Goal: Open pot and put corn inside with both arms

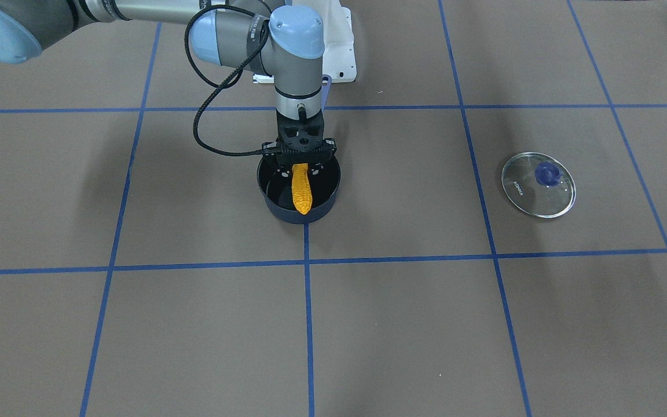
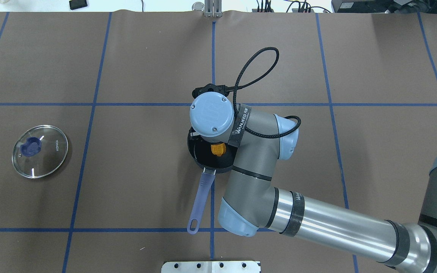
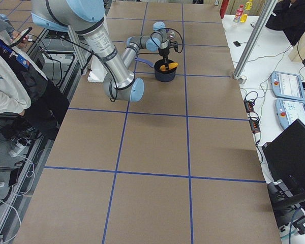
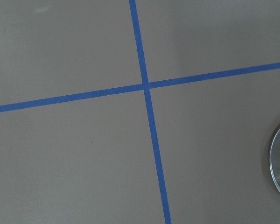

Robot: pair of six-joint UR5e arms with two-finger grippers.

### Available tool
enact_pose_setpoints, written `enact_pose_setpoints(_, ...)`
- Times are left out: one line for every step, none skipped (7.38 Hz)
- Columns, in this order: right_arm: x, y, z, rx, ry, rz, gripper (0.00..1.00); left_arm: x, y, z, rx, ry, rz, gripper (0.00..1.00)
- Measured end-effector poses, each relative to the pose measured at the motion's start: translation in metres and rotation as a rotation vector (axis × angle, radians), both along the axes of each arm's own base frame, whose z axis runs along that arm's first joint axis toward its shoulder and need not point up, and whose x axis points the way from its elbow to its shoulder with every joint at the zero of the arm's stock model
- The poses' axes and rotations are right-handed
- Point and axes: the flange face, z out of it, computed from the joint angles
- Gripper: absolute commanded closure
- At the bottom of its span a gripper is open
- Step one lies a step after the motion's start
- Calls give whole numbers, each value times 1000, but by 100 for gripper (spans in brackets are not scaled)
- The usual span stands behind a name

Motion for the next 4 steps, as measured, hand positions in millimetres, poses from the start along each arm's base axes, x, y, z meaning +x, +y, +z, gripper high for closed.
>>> enact_pose_setpoints(1, 2, -2, 0, -6, -3, 100, 0, 0, 0, 0, 0, 1, 2)
enact_pose_setpoints(5, 5, -7, 1, -17, -5, 100, 0, 0, 0, 0, 0, 1, 2)
enact_pose_setpoints(8, 9, -9, 2, -22, -9, 100, 0, 0, 0, 0, 0, 1, 2)
enact_pose_setpoints(8, 13, -4, -1, -17, -14, 69, 0, 0, 0, 0, 0, 2, 2)
